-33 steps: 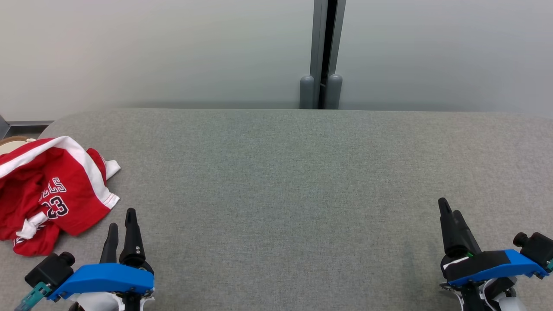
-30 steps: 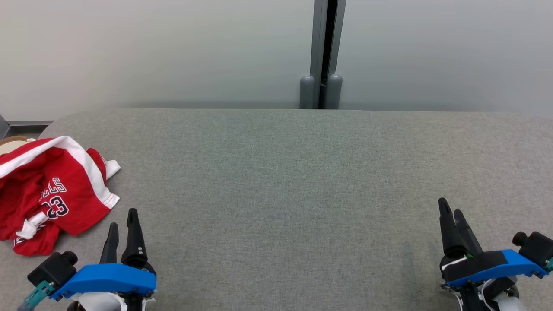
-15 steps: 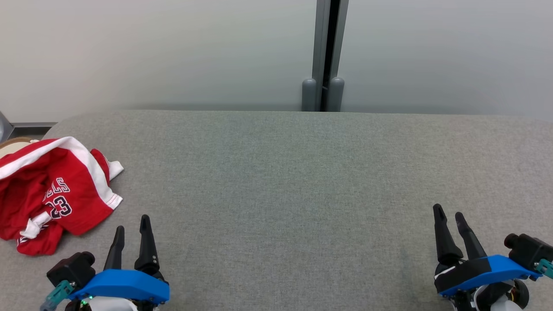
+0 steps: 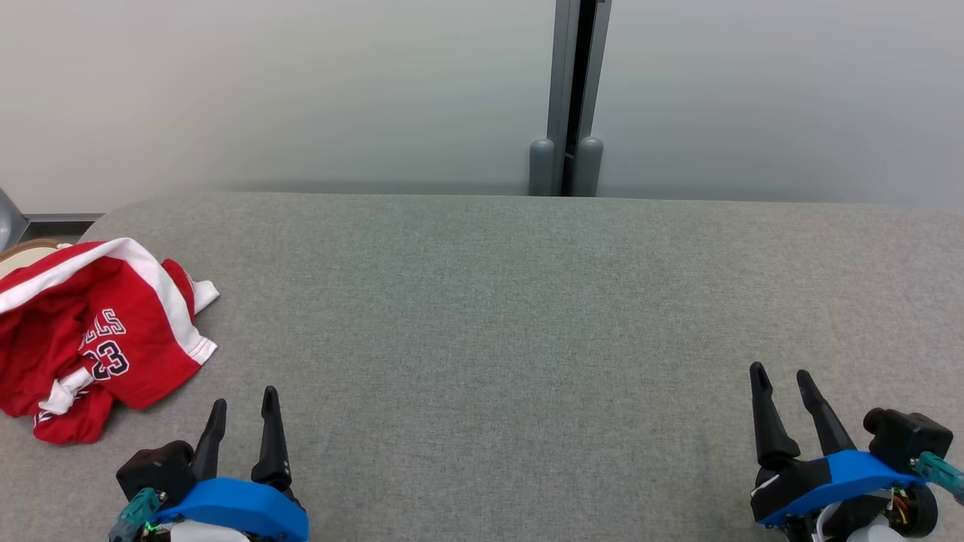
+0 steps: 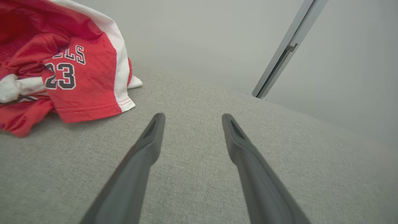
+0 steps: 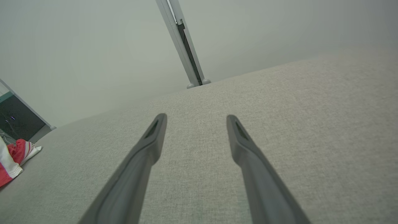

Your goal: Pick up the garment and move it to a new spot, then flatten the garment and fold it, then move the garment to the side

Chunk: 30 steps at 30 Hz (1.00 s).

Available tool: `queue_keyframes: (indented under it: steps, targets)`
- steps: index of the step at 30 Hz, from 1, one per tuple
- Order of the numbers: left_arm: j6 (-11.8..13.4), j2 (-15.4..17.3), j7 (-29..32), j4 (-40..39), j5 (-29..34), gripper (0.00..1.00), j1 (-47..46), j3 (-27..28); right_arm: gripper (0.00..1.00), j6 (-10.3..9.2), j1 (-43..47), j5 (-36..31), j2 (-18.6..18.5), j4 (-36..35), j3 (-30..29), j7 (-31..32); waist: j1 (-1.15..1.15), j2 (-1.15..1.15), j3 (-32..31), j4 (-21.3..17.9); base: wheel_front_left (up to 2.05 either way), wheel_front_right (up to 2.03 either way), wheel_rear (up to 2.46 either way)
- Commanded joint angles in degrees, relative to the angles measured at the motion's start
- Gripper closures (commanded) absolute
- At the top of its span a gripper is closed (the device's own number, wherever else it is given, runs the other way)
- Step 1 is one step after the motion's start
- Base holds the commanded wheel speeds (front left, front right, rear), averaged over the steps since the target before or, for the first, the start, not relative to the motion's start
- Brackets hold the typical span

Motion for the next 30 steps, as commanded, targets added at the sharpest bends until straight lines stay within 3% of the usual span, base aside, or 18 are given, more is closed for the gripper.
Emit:
queue_keyframes:
  steps: [1, 30]
  targets:
    - [0.2, 0.6, -0.5, -0.1, 1.4, 0.00, -0.9, -0.3, 0.00, 0.12, -0.6, -1.5, 0.0, -0.2, -0.2, -0.5, 0.00, 0.00, 0.0, 0.0, 0.00, 0.00, 0.00]
    - [2.3, 1.6, -4.0, 3.5, 14.6, 0.00, -0.1, -3.1, 0.00, 0.10, -0.7, -18.6, 0.7, 4.2, -2.3, -4.1, 0.00, 0.00, -0.2, 0.1, 0.00, 0.00, 0.00]
